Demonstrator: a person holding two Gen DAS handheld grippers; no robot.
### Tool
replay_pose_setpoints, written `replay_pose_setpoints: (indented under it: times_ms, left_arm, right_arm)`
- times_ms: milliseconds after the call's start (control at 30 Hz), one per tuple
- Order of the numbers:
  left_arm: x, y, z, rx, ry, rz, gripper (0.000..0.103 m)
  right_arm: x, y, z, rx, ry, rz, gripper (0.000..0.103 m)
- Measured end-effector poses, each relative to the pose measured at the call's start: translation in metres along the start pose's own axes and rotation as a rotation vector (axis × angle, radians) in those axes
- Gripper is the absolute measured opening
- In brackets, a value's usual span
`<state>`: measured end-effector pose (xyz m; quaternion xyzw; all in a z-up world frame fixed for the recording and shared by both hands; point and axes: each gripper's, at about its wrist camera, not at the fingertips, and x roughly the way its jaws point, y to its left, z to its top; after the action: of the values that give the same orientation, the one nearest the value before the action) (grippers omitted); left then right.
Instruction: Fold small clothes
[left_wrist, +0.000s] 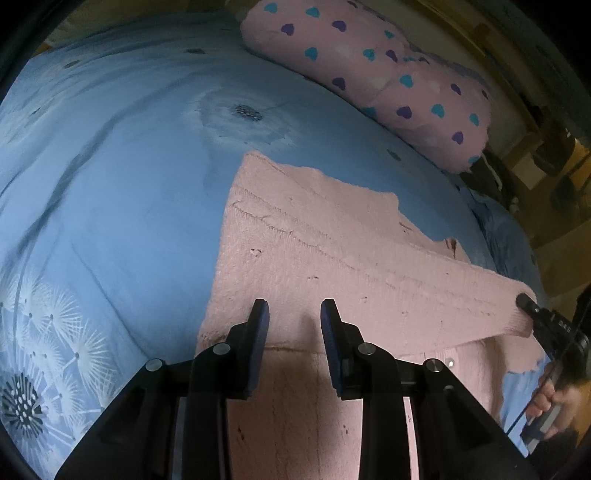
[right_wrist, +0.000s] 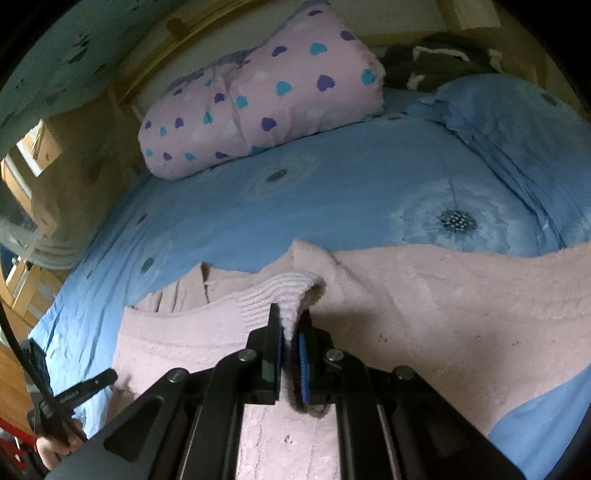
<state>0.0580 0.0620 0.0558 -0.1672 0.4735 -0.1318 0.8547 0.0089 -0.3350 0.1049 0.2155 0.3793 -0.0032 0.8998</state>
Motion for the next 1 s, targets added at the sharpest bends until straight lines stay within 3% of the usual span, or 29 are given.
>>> replay_pose_setpoints:
  times_ms: [333, 400, 533, 600, 767, 1000]
  left_arm:
    - [0.008, -0.004, -0.007, 0.021, 0.032, 0.018, 0.008]
    - [0.009, -0.004, -0.006, 0.017, 0.036, 0.016, 0.008]
    - [0.009, -0.003, -0.007, 0.018, 0.042, 0.021, 0.008]
    - [0.009, -0.004, -0.008, 0.02, 0.044, 0.027, 0.008]
    - [0.011, -0.006, -0.009, 0.025, 0.045, 0.045, 0.008]
    - [0.012, -0.012, -0.011, 0.036, 0.043, 0.067, 0.008]
  right_arm:
    - [0.043, -0.025, -0.018, -0.004, 0.111, -0.145, 0.009]
    - [0.047, -0.026, -0.021, -0.016, 0.125, -0.186, 0.012]
    - [0.048, -0.03, -0.021, -0.024, 0.137, -0.239, 0.031]
    - [0.044, -0.03, -0.02, -0.026, 0.133, -0.249, 0.032]
    - [0.033, -0.024, -0.018, -0.041, 0.095, -0.269, 0.046]
    - [0.027, -0.013, -0.018, -0.079, 0.09, -0.272, 0.048]
